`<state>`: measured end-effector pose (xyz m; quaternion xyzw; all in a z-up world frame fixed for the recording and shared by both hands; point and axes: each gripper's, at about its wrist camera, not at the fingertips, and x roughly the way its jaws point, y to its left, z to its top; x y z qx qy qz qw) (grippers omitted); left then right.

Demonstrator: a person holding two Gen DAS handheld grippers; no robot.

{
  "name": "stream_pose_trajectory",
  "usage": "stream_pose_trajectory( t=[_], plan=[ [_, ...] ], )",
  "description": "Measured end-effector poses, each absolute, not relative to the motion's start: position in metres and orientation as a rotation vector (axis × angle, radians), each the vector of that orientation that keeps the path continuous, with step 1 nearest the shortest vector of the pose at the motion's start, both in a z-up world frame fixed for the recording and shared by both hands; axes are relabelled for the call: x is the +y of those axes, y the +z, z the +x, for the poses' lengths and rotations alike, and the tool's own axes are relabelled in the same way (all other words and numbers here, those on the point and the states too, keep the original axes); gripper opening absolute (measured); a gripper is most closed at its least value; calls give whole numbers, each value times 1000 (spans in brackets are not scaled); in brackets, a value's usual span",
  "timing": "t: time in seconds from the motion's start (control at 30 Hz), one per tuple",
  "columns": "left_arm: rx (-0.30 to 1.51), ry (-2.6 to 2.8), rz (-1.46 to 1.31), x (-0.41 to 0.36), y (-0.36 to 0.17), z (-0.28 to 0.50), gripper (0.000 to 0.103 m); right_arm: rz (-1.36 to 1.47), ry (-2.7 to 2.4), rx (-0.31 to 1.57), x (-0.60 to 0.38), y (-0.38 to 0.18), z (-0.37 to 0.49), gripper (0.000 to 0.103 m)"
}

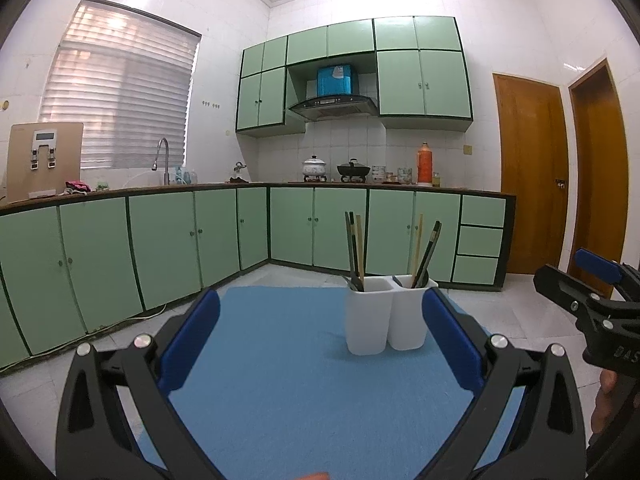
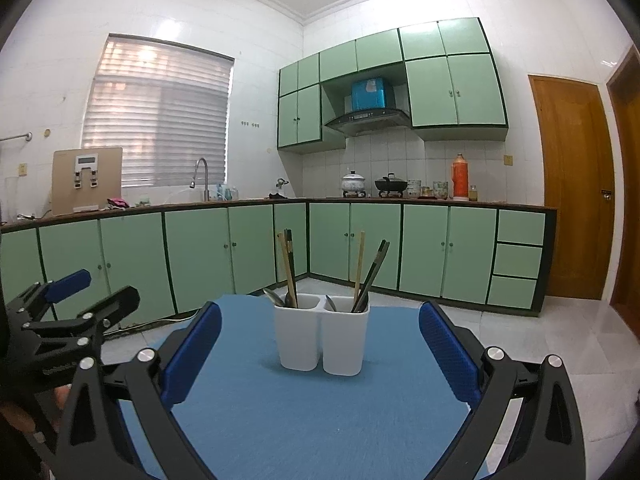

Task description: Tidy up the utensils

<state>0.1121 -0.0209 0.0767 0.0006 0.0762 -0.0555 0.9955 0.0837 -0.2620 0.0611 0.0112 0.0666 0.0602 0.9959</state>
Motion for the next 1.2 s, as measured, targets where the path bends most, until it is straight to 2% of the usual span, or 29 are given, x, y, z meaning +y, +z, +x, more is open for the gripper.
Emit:
stream_pose_trajectory(
  t=[1.2],
  plan=[
    [138,-103,20,-23,81,98,98,3,125,144,-260,61,82,97]
  ],
)
